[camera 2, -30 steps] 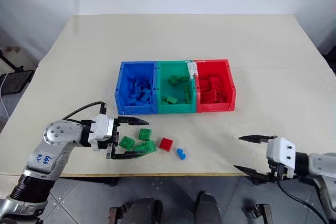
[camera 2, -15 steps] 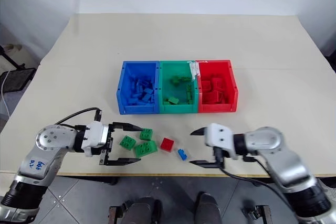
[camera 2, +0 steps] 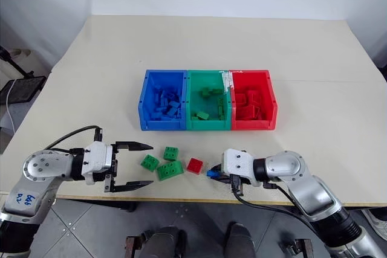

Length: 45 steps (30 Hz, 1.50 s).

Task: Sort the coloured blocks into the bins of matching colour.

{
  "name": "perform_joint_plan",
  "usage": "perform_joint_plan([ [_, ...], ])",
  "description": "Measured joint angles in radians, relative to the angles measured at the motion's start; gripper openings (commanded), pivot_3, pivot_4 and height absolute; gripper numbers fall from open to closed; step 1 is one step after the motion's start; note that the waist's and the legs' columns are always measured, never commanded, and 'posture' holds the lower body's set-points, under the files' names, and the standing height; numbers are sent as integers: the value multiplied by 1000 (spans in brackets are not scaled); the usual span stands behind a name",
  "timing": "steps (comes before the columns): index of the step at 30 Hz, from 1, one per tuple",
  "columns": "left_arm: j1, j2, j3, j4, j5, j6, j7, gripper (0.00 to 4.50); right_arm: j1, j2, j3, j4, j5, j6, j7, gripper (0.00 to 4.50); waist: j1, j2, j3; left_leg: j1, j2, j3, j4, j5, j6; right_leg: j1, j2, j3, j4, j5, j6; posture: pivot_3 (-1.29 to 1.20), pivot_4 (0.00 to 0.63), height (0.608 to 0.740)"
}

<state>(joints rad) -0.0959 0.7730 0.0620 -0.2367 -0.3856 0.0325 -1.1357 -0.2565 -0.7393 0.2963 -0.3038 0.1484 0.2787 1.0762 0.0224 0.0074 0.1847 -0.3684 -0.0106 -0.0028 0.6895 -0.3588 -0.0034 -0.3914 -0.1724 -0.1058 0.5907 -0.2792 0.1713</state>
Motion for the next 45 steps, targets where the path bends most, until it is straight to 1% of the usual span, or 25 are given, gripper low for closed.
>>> perform_joint_plan([
  [3,12,-8,18,-13,-5,14,33,4500,-3,6,-25,20,25,-4,2,340,0,0,0,0,0,0,0,0,0,0,0,0,0,0,0,0,150,740],
  [5,50,-11,62,-33,-22,36,67,4500,-44,33,-61,28,90,10,15,340,-4,0,0,0,1,0,0,0,0,0,1,0,0,0,0,0,150,740],
  [8,125,-13,114,-71,-26,48,96,4500,-164,114,-105,10,197,115,-11,340,-24,0,0,0,5,0,0,-1,-3,-1,5,0,0,1,-2,0,150,740],
  [10,168,-36,137,-92,-33,58,130,4500,-260,173,-108,11,231,189,-51,340,-27,0,0,1,6,0,0,-1,-3,-1,6,0,1,1,-3,0,150,740],
  [13,244,-93,210,-128,-39,58,211,4500,-436,334,-65,118,193,259,-165,340,-40,0,0,0,7,0,0,-2,-4,-3,6,0,2,1,-3,0,150,740],
  [16,343,-127,287,-190,-41,66,280,4500,-589,491,-16,292,125,243,-262,340,-51,0,0,0,6,0,-1,-2,-4,-4,6,0,4,1,-3,0,150,740],
  [19,417,-149,307,-216,-41,68,310,4500,-690,565,11,454,52,186,-324,340,-49,-1,0,0,6,-3,-1,-3,-5,-3,6,-1,4,1,-3,0,150,740],
  [21,432,-156,314,-219,-39,69,326,4500,-743,590,15,574,5,139,-354,1090,-49,-1,0,0,6,-2,-1,-3,-5,-3,6,-1,4,1,-3,0,150,740],
  [23,430,-156,314,-219,-38,69,333,4500,-751,591,13,625,-19,101,-360,1734,-49,-1,-1,0,6,-2,-1,-3,-5,-3,6,-1,4,1,-3,0,150,740],
  [25,415,-147,313,-218,-38,70,334,4500,-740,583,12,633,-30,81,-350,2336,-52,-1,0,0,6,-1,-1,-3,-5,-4,6,-1,4,1,-3,0,150,740],
  [28,382,-130,309,-217,-38,76,331,4500,-711,546,6,604,-28,63,-310,3397,-55,-1,0,0,6,0,-2,-2,-5,-4,6,-1,4,1,-3,0,150,740],
  [30,357,-123,298,-204,-40,81,320,4500,-648,507,-24,541,14,14,-238,4037,-50,-1,0,0,6,0,-2,-2,-5,-4,6,-1,3,1,-3,0,150,740],
  [31,338,-117,291,-183,-43,90,312,4500,-592,471,-47,482,61,-26,-169,4399,-46,-1,0,0,6,0,-2,-3,-5,-4,6,-1,2,1,-3,0,150,740],
  [33,315,-97,292,-139,-47,102,294,4500,-485,382,-92,373,145,-83,-37,4456,-46,-1,0,0,6,1,-2,-3,-4,-3,6,-2,1,1,-3,0,150,740],
  [35,288,-82,288,-108,-48,104,275,4500,-413,316,-134,312,186,-100,24,4456,-49,-1,0,1,6,2,-2,-3,-4,-3,6,-2,1,1,-3,0,150,740],
  [36,273,-73,289,-91,-48,101,258,4500,-369,276,-151,275,199,-106,50,4456,-49,-1,0,1,7,2,-2,-3,-4,-3,6,-2,1,1,-3,0,150,740],
  [39,233,1,291,-6,-51,99,182,4500,-192,142,-235,177,244,-122,122,4456,-46,-1,0,1,7,3,-3,-3,-4,-3,6,-2,1,1,-3,0,150,740],
  [41,198,39,291,66,-50,93,132,4500,-81,89,-302,122,272,-143,145,4456,-45,-1,0,1,7,4,-3,-3,-4,-3,6,-1,0,1,-3,0,150,740],
  [45,121,72,266,179,-37,26,44,4500,151,-25,-446,61,349,-163,228,4456,-36,-1,0,2,7,6,-3,-3,-3,-3,6,-1,0,1,-3,0,150,740],
])
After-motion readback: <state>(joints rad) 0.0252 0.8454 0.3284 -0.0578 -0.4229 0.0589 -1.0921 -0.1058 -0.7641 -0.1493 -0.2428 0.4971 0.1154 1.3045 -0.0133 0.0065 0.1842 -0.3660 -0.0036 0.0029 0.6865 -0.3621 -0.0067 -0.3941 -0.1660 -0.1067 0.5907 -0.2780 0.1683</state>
